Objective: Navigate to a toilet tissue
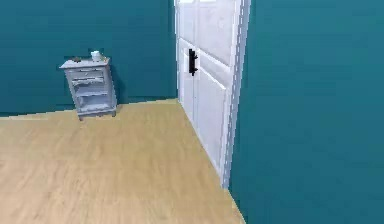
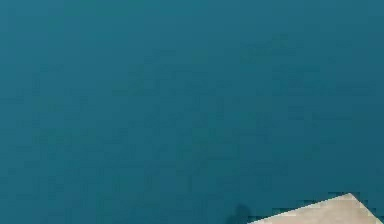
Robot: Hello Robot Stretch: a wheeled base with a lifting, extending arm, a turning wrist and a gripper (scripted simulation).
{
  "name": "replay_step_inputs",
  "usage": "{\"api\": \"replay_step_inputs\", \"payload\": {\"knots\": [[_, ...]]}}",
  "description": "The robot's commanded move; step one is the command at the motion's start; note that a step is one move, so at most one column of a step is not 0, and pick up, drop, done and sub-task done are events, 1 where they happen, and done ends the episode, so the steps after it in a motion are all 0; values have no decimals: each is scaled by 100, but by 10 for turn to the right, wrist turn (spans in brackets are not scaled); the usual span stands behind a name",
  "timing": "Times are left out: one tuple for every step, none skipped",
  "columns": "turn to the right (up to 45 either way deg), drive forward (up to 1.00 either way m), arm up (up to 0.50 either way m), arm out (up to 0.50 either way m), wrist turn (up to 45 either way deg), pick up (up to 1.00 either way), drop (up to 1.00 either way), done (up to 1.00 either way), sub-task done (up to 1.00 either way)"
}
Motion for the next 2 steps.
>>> {"api": "replay_step_inputs", "payload": {"knots": [[-150, 0, 0, 0, 0, 0, 0, 0, 0], [0, 100, 0, 0, 0, 0, 0, 0, 0]]}}
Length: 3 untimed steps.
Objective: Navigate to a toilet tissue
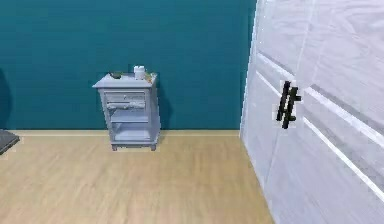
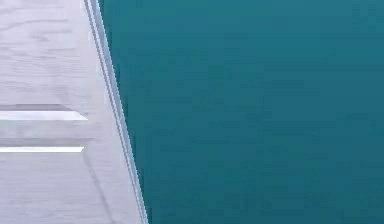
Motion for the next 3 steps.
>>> {"api": "replay_step_inputs", "payload": {"knots": [[0, 100, 0, 0, 0, 0, 0, 0, 0], [0, 40, 0, 0, 0, 0, 0, 0, 0], [-390, 0, 0, 0, 0, 0, 0, 0, 0]]}}
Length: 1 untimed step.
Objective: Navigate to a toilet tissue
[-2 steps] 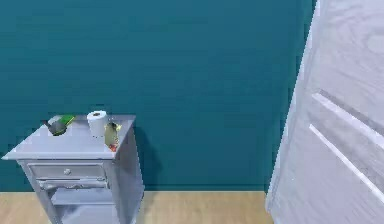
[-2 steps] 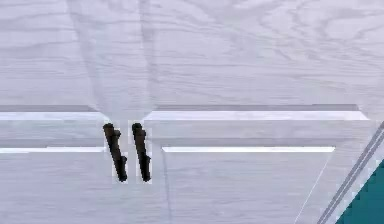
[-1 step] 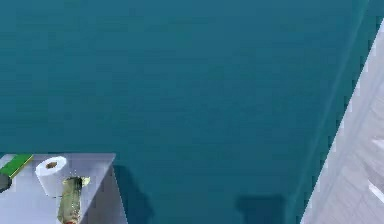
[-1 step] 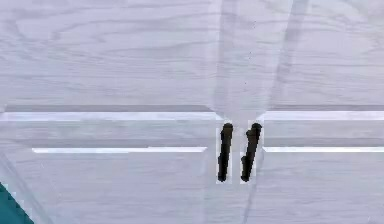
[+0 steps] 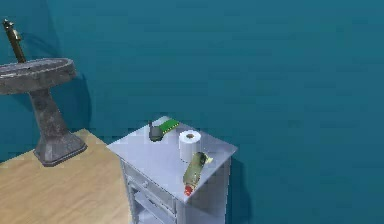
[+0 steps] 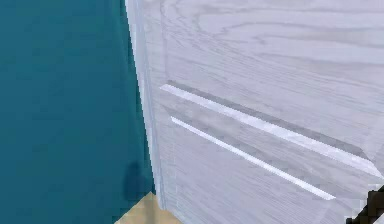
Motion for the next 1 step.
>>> {"api": "replay_step_inputs", "payload": {"knots": [[0, 0, 0, 0, 0, 0, 0, 100, 0]]}}
